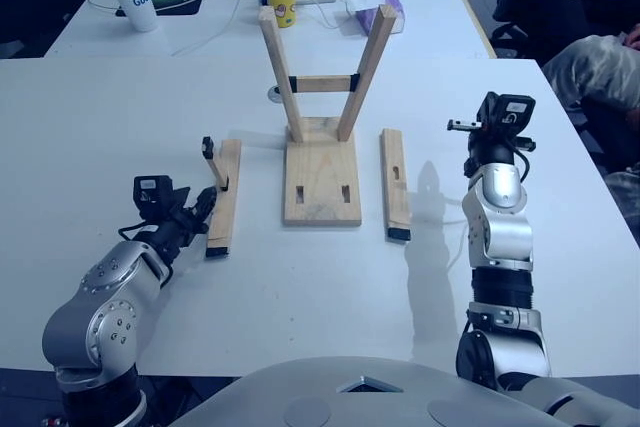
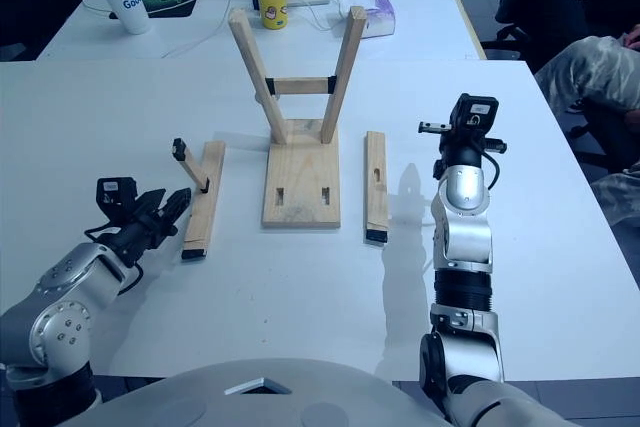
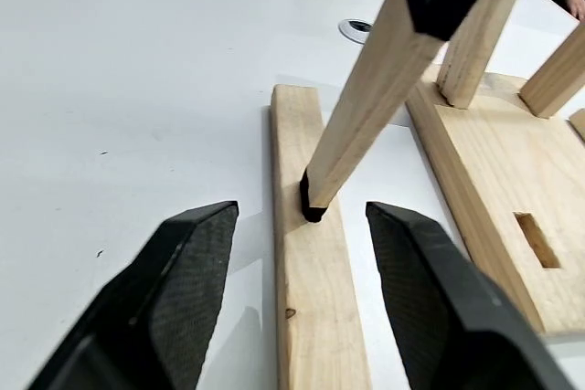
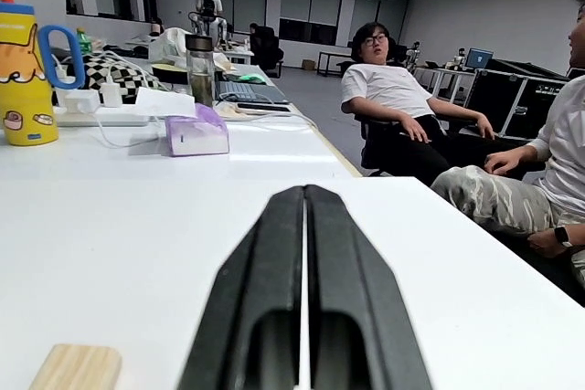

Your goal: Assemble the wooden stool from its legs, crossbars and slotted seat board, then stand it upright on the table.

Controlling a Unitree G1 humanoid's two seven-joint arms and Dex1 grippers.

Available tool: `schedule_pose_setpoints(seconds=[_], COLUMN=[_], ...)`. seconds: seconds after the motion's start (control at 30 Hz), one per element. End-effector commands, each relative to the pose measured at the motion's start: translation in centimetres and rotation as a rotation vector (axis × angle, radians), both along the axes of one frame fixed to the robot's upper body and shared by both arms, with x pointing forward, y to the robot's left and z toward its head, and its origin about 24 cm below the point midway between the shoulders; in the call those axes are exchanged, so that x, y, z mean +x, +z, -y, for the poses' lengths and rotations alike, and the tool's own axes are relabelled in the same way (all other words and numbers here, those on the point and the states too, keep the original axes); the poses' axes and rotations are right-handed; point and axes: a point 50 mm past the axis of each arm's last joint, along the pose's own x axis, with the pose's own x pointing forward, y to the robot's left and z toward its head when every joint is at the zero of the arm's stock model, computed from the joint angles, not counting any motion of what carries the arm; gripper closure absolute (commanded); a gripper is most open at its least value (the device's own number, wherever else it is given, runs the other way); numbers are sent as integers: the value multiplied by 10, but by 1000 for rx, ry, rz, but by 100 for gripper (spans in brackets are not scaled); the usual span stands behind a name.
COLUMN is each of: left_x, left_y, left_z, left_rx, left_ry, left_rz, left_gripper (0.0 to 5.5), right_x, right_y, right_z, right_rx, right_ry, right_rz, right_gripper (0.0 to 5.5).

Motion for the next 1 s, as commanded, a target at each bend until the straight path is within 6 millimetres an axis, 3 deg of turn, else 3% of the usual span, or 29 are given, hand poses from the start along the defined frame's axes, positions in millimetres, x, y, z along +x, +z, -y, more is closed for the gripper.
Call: schedule_pose_setpoints(seconds=[0.03,0.67,1.0], left_x=[2,-4,7], left_y=[-6,-44,-40], left_z=[1,8,15], left_rx=[35,38,30], left_ry=[-5,66,68], left_rz=[-44,-169,-142], left_gripper=[243,243,243], right_x=[-2,5,4], right_y=[-1,1,5], right_z=[-3,-11,-14], right_rx=[4,-26,-17], right_ry=[-8,68,67], right_rz=[10,-3,10], right_gripper=[550,550,550])
